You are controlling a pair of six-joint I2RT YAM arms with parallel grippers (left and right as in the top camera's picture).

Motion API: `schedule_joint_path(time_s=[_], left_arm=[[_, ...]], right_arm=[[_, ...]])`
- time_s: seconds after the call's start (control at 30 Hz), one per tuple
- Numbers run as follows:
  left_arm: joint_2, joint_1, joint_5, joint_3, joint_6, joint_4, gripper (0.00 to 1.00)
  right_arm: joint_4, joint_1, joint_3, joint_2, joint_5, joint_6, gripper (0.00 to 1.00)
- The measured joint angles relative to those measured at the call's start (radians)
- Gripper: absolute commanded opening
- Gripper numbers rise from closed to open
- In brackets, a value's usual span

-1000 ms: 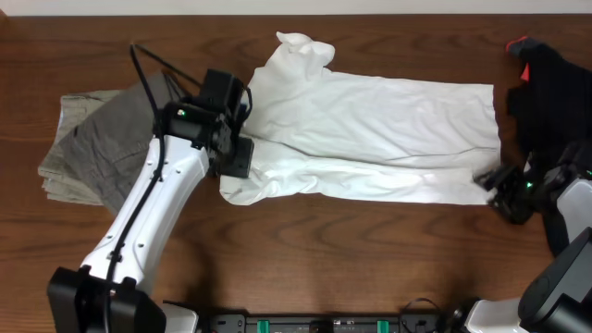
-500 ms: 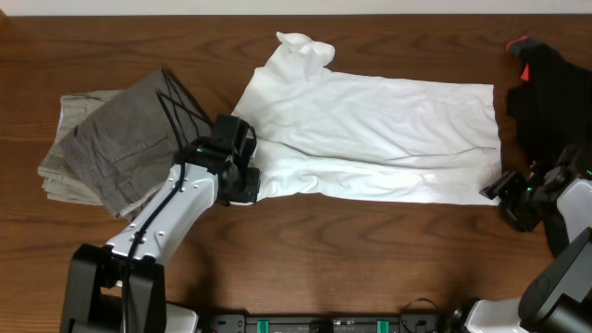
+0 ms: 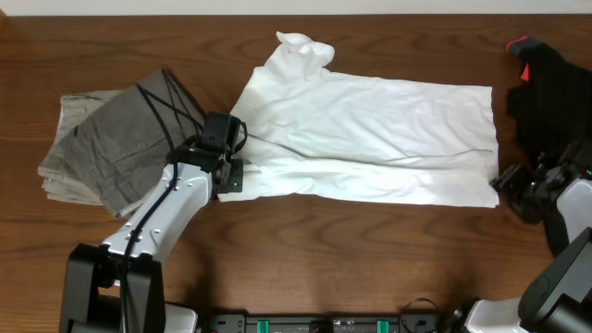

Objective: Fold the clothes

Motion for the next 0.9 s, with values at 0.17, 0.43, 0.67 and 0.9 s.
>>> schedule_joint_path(time_s=[0.17, 0.43, 0.67, 0.9], left_arm=[[0.000, 0.000, -0.008, 0.000, -0.003, 0.001, 0.06], [0.000, 0.000, -0.011, 0.000, -0.004, 0.001, 0.06], [0.000, 0.000, -0.011, 0.000, -0.004, 0.001, 0.06], [0.000, 0.000, -0.011, 0.000, -0.004, -0.010, 0.06]], right_arm=[[0.042, 0.011, -0.002, 0.000, -0.011, -0.018, 0.52], [0.030, 0.068, -0.039, 0.000, 0.017, -0.032, 0.46], [0.052, 0.077, -0.104, 0.001, 0.126, -0.024, 0.21], [0.097, 0.079, -0.124, 0.002, 0.158, 0.006, 0.01]])
